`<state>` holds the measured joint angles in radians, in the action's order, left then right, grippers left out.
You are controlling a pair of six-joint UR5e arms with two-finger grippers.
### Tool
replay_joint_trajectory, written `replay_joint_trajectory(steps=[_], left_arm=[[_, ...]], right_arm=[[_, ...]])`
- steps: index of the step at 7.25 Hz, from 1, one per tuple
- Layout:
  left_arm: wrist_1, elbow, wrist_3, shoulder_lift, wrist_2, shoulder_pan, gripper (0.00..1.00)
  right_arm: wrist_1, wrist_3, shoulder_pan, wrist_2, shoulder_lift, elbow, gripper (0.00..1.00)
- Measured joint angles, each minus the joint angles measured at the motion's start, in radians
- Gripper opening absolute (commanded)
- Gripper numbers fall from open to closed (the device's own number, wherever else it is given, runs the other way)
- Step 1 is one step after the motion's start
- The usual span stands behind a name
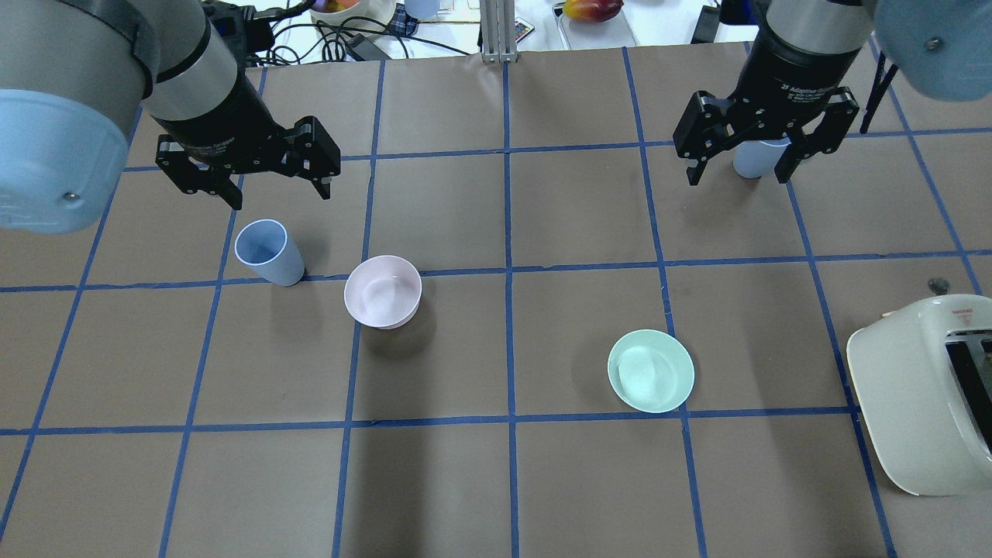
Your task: Stack blue cups with both arms
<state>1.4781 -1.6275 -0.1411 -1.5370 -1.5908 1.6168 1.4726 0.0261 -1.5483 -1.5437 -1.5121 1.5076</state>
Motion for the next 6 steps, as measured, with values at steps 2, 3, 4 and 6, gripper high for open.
replay_joint_trajectory(steps=[2, 3, 4, 6], left_arm=[[0.001, 0.000, 0.000, 0.000, 0.000, 0.000, 1.00], [0.001, 0.001, 0.000, 0.000, 0.000, 0.000, 1.00], [0.001, 0.001, 0.000, 0.000, 0.000, 0.000, 1.00], [0.001, 0.001, 0.000, 0.000, 0.000, 0.000, 1.00]], right_arm=[[0.001, 0.001, -0.003, -0.008, -0.001, 0.003, 1.00], [0.001, 0.001, -0.004, -0.010, -0.001, 0.004, 1.00], [0.001, 0.001, -0.004, -0.011, -0.001, 0.005, 1.00], [0.002, 0.000, -0.004, -0.008, 0.000, 0.006, 1.00]])
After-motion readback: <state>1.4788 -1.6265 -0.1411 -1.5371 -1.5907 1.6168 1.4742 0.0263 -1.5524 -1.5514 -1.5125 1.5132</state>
